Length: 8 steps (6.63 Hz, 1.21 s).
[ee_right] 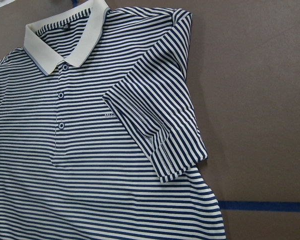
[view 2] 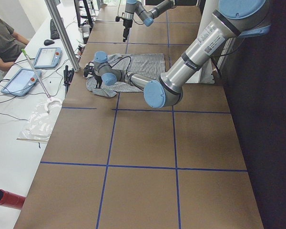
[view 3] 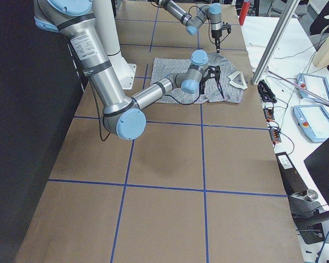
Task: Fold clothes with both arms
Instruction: 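Fold the other sleeve inward with the left gripper while the right gripper withdraws, then move both grippers to the hem corners nearest the robot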
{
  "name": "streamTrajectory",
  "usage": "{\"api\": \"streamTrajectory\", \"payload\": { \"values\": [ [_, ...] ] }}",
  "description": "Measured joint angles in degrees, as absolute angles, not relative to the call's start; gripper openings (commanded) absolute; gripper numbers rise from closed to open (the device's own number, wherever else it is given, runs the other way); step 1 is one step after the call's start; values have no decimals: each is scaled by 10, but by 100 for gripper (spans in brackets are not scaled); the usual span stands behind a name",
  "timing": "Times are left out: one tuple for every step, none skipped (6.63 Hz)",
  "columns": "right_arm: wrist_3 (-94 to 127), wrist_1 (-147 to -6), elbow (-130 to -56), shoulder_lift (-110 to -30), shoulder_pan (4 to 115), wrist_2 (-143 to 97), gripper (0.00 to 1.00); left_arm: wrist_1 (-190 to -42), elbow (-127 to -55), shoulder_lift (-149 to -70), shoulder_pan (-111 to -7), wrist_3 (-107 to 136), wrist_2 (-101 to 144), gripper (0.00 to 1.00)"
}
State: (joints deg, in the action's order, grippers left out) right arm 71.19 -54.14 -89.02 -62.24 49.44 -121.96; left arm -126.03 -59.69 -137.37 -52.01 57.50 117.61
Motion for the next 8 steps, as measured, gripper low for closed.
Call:
{"api": "streamTrajectory", "payload": {
  "values": [
    [712, -541, -890, -622, 494, -1220, 100, -1252, -593, -1402, -503, 608, 1174, 0],
    [712, -542, -889, -622, 493, -1220, 100, -1251, -568, -1433, -484, 632, 1155, 0],
    [712, -542, -888, -623, 493, -1219, 100, -1255, -541, -1452, -473, 642, 1126, 0],
    [713, -542, -888, -625, 492, -1219, 100, -1266, -520, -1460, -468, 644, 1104, 0],
    [713, -541, -888, -625, 491, -1219, 100, -1280, -508, -1463, -467, 646, 1092, 60],
    [716, -542, -890, -625, 490, -1217, 100, -1285, -511, -1462, -467, 648, 1087, 67],
    [745, -542, -898, -626, 477, -1202, 100, -1285, -548, -1449, -464, 659, 1087, 69],
    [807, -549, -923, -630, 444, -1162, 100, -1283, -620, -1411, -454, 682, 1092, 70]
  ]
}}
